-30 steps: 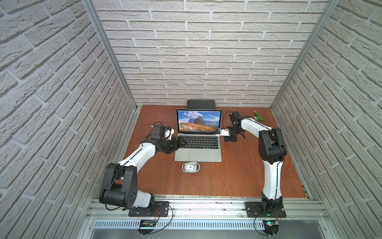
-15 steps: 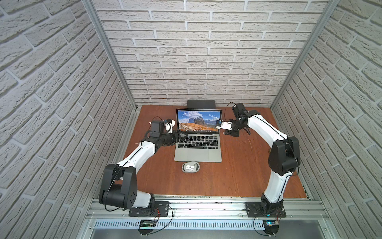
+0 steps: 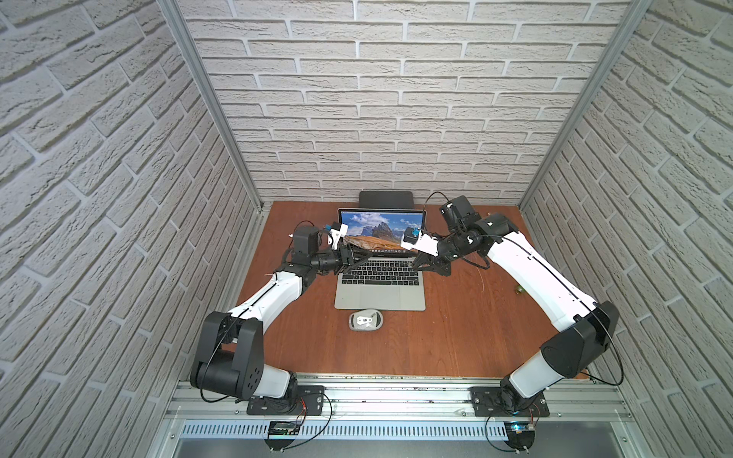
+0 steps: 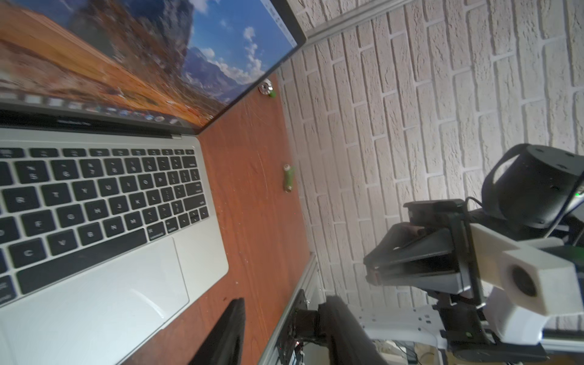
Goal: Remove the wireless mouse receiver from the laptop
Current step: Take out the USB plug from the USB port.
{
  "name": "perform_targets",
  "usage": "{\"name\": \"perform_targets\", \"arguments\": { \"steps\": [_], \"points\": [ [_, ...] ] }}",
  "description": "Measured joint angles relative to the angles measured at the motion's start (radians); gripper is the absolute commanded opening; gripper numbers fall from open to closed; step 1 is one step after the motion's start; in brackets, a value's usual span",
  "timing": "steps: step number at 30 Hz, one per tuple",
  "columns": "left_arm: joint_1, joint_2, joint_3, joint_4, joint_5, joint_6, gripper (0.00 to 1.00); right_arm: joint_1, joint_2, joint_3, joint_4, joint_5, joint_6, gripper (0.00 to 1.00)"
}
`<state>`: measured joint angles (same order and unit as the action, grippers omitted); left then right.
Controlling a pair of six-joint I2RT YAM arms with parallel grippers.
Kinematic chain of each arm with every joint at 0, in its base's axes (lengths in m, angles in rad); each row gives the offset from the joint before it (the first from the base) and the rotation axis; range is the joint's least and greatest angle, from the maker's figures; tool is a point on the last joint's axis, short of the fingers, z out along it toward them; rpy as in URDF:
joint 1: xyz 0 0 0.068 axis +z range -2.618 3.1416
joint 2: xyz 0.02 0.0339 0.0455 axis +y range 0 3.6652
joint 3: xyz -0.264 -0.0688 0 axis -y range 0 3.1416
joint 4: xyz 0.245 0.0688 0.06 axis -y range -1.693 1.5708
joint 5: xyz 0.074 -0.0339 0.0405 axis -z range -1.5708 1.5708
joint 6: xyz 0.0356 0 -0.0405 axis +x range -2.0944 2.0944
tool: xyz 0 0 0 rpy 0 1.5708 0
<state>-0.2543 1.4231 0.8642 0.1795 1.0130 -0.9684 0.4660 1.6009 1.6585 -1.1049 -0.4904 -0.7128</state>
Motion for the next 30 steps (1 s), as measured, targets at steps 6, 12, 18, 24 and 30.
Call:
{"name": "perform_targets", "arguments": {
  "steps": [6,12,18,24,30],
  "points": [
    [-0.089,0.0,-0.002,0.076,0.059,-0.079,0.46,0.056,0.002,-0.001,-0.022,0.015,0.032,0.03],
    [-0.153,-0.001,-0.002,0.127,0.086,-0.144,0.44,0.105,0.011,-0.01,-0.044,0.113,0.019,0.03],
    [-0.184,0.006,-0.021,0.175,0.097,-0.196,0.42,0.142,0.027,-0.01,-0.063,0.198,-0.009,0.03],
    [-0.214,0.03,-0.022,0.188,0.117,-0.22,0.42,0.154,0.008,-0.035,-0.039,0.246,-0.055,0.03],
    [-0.228,0.052,-0.022,0.189,0.129,-0.223,0.4,0.156,-0.051,-0.084,-0.002,0.246,-0.099,0.03]
  ]
}}
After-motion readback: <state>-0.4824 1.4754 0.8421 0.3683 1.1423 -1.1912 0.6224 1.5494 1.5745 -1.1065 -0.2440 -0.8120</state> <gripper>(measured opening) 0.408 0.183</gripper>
